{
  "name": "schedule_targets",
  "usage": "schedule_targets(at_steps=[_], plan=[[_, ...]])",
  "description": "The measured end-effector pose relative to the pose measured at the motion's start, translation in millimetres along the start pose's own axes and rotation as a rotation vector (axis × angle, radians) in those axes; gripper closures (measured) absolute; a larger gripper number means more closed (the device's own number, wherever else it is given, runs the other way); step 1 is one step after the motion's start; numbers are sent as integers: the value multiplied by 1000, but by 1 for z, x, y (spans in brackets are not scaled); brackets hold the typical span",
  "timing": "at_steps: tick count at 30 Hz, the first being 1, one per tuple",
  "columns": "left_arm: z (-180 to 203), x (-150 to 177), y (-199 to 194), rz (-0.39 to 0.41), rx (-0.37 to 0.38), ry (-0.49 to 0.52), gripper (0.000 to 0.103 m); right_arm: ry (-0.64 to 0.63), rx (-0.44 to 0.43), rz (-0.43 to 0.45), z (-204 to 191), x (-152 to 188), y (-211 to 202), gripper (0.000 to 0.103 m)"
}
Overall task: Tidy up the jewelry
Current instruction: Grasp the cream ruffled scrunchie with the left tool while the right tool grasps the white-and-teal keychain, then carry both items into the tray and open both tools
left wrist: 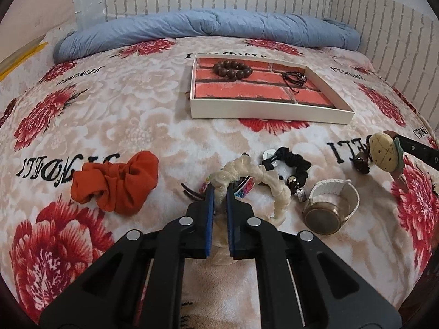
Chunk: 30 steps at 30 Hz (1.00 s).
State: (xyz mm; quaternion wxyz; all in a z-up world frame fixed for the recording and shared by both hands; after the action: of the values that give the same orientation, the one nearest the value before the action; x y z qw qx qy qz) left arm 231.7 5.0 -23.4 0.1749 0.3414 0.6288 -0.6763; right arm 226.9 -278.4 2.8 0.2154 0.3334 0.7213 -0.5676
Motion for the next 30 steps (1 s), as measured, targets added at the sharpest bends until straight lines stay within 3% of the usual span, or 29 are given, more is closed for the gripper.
schedule_targets(at_steps=[8,18,24,30], plan=[[1,-27,-12,34,6,9,96,-3,-4,39,-4,-28,-8,100],[1,-94,-15,76,33,3,96,3,-12,77,-18,-83,4,100],[2,-137,1,90,7,23,96,-17,17,88,-27,-120,27,100],[-3,-175,46,68,-12,26,96,-18,44,70,-28,-145,70,100]])
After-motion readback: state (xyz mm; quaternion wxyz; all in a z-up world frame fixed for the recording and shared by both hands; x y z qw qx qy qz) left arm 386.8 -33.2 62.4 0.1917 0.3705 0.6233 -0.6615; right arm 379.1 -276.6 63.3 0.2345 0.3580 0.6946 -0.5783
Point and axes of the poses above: each gripper's, at about its wrist camera, not at the fingertips, and y roughly the way its jaws point, z to its right, x to its underside, the point moved 3 cm from there along y, roughly the way its jaws point, and after that the axes turned 5 degrees about y, right-handed, at the moved point
